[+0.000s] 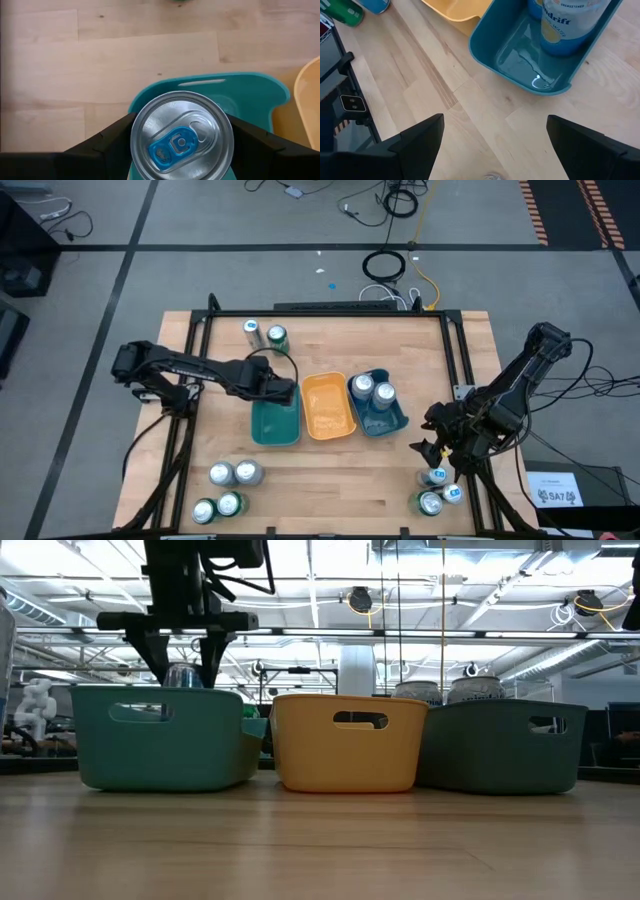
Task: Sort soda cans
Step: Put the white and blue soda can into the light blue bin
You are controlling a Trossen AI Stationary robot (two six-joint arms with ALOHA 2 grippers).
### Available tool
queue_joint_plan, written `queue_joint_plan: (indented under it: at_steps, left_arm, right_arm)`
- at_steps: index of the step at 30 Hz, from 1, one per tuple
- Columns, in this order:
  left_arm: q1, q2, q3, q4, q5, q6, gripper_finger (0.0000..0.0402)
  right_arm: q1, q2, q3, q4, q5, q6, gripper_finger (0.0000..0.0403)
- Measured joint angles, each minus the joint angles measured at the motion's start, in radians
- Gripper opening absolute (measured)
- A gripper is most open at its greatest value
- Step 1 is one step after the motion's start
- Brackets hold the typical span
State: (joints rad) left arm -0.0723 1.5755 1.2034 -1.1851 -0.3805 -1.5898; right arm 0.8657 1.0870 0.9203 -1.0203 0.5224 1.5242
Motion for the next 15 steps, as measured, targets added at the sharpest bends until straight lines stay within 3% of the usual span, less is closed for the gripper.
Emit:
queue_joint_plan:
  at_steps: [15]
  left_arm:
    - [0.0, 0.001, 0.0, 0.003, -0.015, 0.0, 0.027]
  right_arm:
    - [0.0, 0.0, 0.0, 0.0, 0.0, 0.0, 0.0345]
